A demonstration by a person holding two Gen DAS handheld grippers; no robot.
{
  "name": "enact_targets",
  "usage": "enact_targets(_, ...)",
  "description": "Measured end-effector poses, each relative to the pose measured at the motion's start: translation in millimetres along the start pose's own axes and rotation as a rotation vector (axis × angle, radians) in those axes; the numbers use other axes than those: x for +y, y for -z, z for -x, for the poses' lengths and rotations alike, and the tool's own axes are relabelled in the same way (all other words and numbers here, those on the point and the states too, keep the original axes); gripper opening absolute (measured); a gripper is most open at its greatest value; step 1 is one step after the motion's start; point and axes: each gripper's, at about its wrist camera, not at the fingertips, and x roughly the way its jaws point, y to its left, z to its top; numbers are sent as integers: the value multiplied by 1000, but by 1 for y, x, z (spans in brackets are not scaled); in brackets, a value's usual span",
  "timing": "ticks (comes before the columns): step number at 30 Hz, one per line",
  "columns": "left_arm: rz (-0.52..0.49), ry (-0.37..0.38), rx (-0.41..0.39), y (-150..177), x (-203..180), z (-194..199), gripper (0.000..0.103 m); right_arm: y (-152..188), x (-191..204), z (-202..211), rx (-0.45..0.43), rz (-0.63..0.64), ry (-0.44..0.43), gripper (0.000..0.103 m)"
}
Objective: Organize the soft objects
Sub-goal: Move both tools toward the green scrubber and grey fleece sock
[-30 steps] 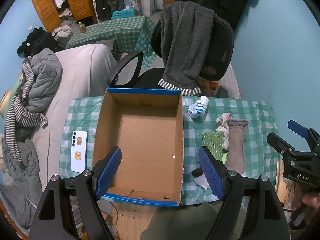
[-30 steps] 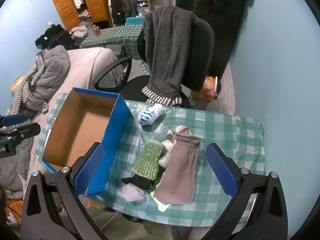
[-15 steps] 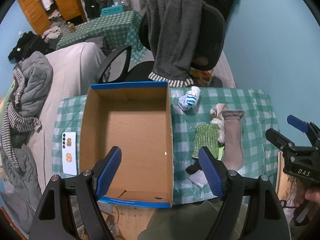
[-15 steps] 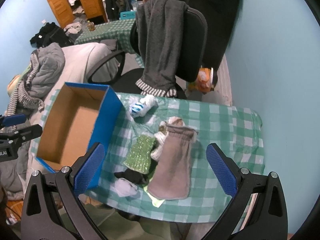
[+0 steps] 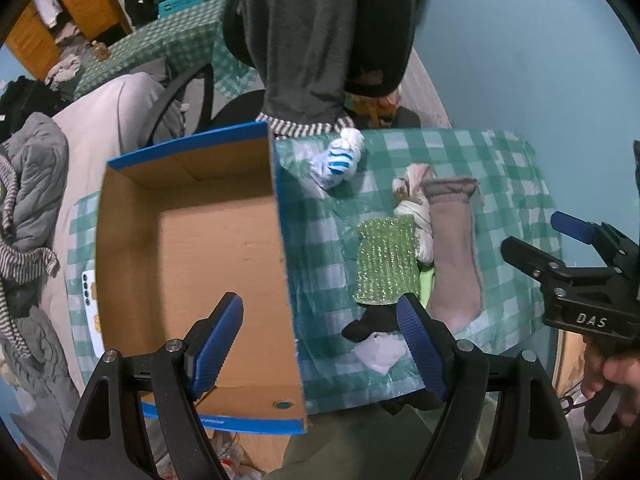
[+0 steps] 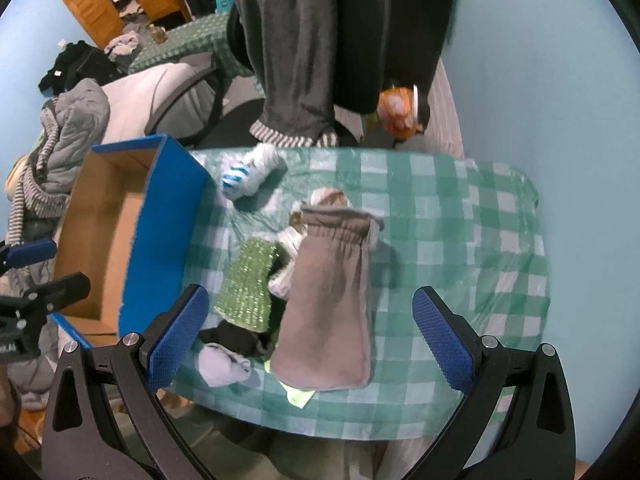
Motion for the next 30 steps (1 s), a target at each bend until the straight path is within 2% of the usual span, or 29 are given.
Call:
enact_targets(12,-11,27,72,-9,-24,-54,81,-1,-22,-56,83,-6,3,102)
enact_targets(30,-18,9,162,-9,-48,-104,81,-10,-29,-95,148,8,-9,102)
